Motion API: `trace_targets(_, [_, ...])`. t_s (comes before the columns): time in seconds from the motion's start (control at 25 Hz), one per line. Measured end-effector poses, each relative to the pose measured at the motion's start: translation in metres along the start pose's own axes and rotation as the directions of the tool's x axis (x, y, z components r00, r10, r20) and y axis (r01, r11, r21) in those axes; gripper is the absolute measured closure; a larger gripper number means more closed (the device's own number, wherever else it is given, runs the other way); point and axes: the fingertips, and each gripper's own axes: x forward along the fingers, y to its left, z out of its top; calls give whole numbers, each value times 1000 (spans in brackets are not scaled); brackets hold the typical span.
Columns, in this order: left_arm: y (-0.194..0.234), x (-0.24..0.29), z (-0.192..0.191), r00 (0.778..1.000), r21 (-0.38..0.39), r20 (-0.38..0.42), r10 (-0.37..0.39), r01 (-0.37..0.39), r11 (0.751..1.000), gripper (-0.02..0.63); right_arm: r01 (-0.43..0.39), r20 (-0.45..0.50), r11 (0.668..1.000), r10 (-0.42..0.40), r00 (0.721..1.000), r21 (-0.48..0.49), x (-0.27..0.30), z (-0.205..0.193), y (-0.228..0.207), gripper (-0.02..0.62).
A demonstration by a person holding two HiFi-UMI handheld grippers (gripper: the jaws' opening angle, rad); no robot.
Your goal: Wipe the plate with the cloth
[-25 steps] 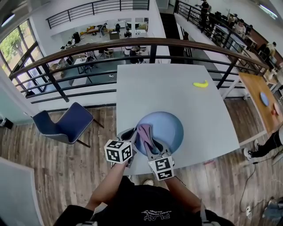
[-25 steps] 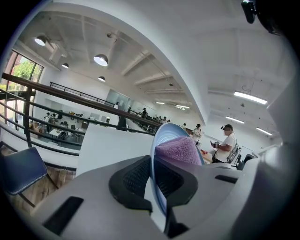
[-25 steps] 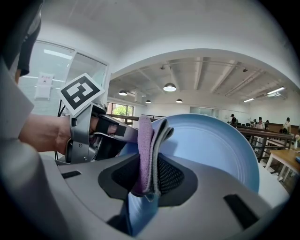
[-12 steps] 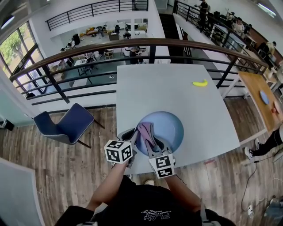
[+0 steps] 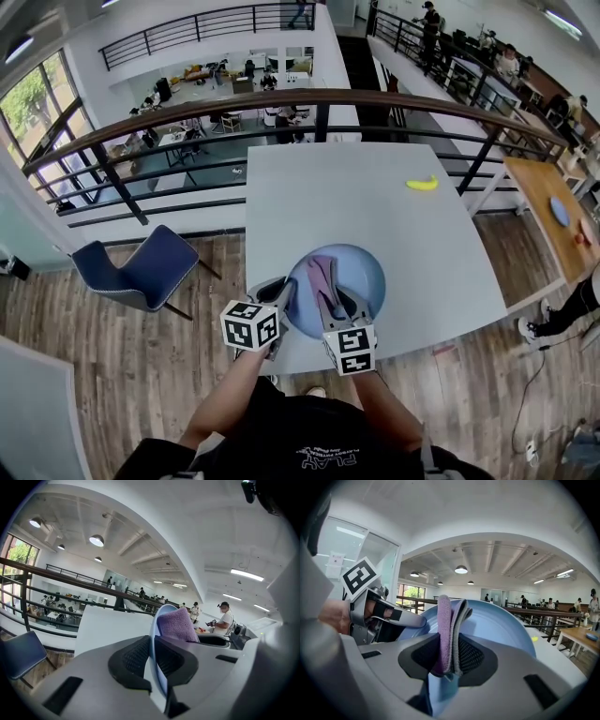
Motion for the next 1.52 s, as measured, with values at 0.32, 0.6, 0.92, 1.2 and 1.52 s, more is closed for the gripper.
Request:
trace_targets(0.32, [0, 4, 3, 1000, -2, 4, -8, 8, 1000, 566, 85, 5, 996, -85, 996, 31, -3, 0, -34, 491])
trace_targets(0.6, [2, 11, 3, 1000, 0, -1, -3, 3, 1000, 566, 147, -29, 987, -146, 989, 58, -7, -11, -59, 491])
trace_targets(0.92, [7, 19, -3, 1000, -22, -19, 3, -4, 1000, 566, 203, -95, 976, -196, 976, 72, -15, -35, -77, 491])
trace_targets(1.2, [16, 25, -6, 1000, -32, -27, 16, -16, 999, 566, 219, -136, 973, -208, 969, 74, -17, -49, -85, 491])
trace_targets(1.52, [18, 30, -15, 999, -53, -44, 23, -25, 998, 568, 171, -142, 983, -160, 977, 69, -19, -53, -79, 491])
